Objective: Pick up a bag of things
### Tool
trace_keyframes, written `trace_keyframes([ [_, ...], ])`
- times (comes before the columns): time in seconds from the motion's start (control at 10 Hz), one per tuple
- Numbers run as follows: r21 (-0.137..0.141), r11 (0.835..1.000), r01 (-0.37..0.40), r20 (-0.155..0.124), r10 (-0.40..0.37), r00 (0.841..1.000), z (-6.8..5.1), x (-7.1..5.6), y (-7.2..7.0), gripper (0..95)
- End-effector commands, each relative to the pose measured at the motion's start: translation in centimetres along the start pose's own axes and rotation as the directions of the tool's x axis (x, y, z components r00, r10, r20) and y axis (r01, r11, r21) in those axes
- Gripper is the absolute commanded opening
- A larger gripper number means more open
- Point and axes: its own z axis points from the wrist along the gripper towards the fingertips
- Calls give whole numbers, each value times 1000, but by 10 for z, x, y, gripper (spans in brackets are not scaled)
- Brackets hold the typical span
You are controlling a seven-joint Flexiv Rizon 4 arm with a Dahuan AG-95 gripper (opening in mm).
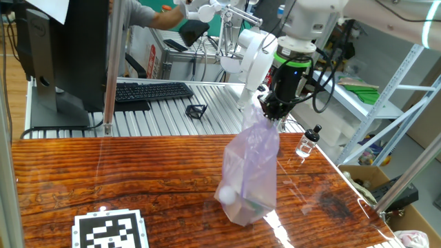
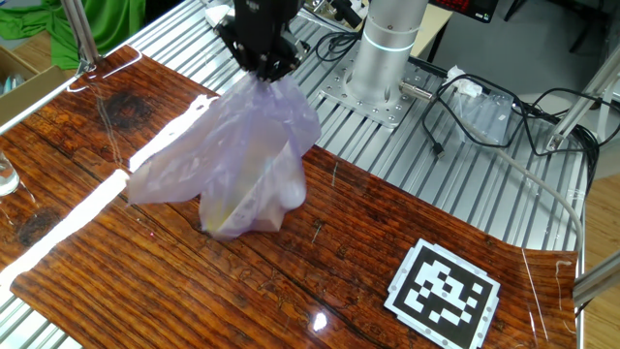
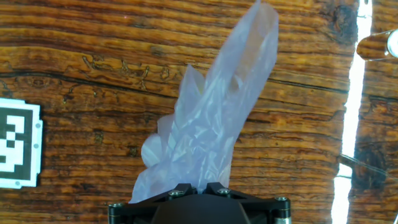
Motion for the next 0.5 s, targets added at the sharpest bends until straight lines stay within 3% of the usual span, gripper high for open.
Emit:
trace_keyframes([
  [0.1,3,1000,1,1,-1,1000,-3,5,2,0],
  [0.5,3,1000,-3,0,3,1000,-6,15,3,0],
])
